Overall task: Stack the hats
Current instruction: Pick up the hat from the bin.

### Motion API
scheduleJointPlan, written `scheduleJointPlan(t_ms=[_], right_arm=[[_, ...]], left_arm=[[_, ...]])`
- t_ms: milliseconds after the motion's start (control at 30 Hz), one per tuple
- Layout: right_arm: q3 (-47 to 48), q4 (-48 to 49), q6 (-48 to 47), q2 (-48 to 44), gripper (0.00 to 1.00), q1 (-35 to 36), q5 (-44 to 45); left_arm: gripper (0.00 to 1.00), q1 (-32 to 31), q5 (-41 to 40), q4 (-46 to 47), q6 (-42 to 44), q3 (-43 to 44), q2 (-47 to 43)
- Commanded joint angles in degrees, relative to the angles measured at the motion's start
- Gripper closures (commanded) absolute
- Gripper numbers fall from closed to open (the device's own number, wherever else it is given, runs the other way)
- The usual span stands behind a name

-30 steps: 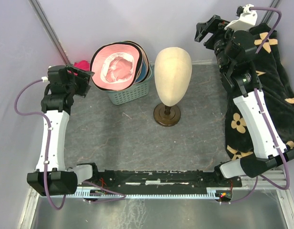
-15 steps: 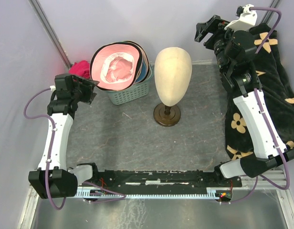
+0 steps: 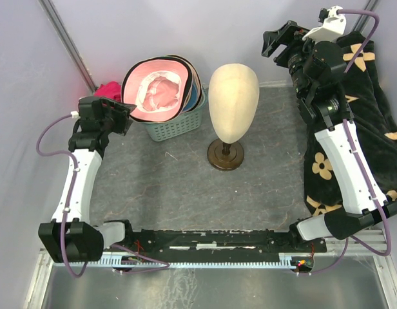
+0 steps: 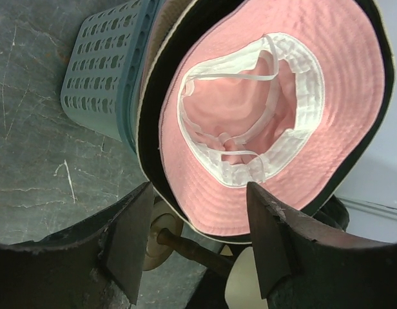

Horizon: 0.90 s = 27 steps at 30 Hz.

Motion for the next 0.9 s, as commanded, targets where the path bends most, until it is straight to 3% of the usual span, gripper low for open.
scheduleJointPlan(t_ms=[0,567,867], right_arm=[[1.02,1.31,0.46,-0.83,0.14,-0.03,-1.02],[1.62,2.09,0.93,0.21,0.14,-0.04,-2.55],[1.52,2.38,1.37,0.22,0.15,0.07,-3.42]], left_arm=[[0.34,-1.69,-1.71,2.92,0.06,2.00,1.85],[0.38,-3.04,-4.00,4.65,0.80,3.52,5.86],[0.45,-3.76,-4.01,5.73,1.66,4.62,7.80]])
